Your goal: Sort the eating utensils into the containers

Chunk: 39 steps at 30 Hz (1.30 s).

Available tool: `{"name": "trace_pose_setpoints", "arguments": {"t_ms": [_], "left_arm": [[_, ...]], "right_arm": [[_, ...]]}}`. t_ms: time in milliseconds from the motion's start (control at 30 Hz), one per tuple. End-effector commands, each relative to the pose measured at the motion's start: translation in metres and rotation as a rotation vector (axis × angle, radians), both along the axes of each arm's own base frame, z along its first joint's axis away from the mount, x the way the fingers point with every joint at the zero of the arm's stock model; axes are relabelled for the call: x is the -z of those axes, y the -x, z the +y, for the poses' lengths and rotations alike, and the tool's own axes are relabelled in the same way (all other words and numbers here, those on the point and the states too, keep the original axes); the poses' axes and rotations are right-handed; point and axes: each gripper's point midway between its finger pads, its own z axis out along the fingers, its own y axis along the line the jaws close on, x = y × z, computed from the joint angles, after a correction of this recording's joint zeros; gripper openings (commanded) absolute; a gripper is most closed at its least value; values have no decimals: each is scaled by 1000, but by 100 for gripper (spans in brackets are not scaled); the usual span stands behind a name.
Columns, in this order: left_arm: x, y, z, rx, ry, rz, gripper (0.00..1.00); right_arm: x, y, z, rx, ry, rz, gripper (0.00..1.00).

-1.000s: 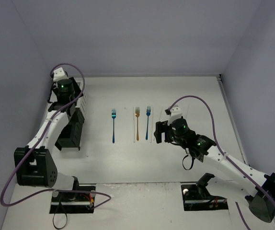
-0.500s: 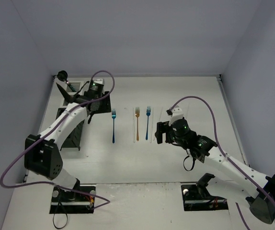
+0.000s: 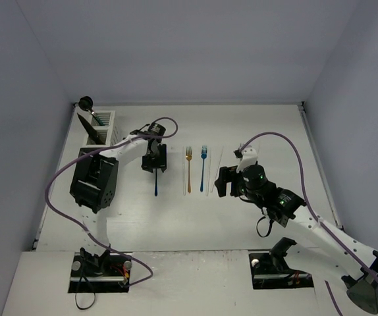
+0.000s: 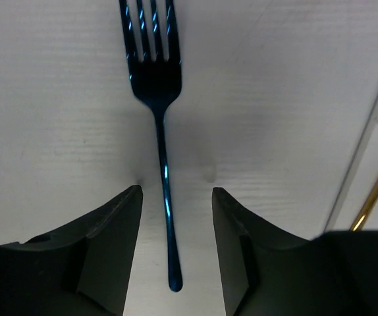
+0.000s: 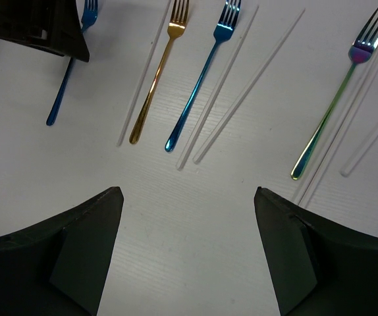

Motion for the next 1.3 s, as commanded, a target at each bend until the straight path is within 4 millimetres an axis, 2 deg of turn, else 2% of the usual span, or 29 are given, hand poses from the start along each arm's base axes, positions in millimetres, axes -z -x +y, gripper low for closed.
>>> {"name": "trace_pose_setpoints", "arguments": {"t_ms": [0,133,233,267,333,433,500,567,633,700,767,800,900,967,1067,1267], "left_arm": [[-11,-24,-8,-38,26,-51,37],[-1,-26,-7,-55,15,-34,26],[9,-25,-6,-69,5,-15,12],[8,-25,-5,-72,1,-18,5],[2,-27,-3,-72,-7,-39,0],[-25,-32,0,-62,-15,-116,0],[-60,-36,1,-53,2,-198,0],[-114,-37,15,-76,-8,-338,0],[-155,-36,36,-124,-54,-454,0],[-202,-26,63,-172,-100,-582,0],[-236,-21,96,-250,-157,-686,0],[-244,-20,113,-290,-178,-722,0],[-257,-16,165,-416,-204,-816,0],[-269,-10,191,-487,-208,-888,0],[-271,-12,225,-568,-231,-962,0],[-273,-27,259,-627,-232,-1038,0]], "right_arm": [[-11,-6,-4,38,-30,-37,78],[-12,-5,-5,42,-29,-41,78],[-13,-5,-7,45,-26,-44,78],[-12,-5,-7,45,-24,-44,78],[-12,-5,-7,47,-22,-43,78],[-11,-5,-6,44,-20,-41,78],[-11,-6,-7,43,-17,-42,78],[-13,-6,-6,40,-21,-44,78],[-16,-6,-5,36,-24,-48,78],[-18,-6,-4,31,-26,-52,78],[-18,-6,-5,32,-27,-55,78],[-18,-6,-5,30,-27,-56,78],[-17,-6,-5,28,-22,-54,78],[-17,-6,-4,24,-23,-52,78],[-17,-4,-2,10,-27,-51,78],[-16,-3,-3,0,-22,-55,78]]}}
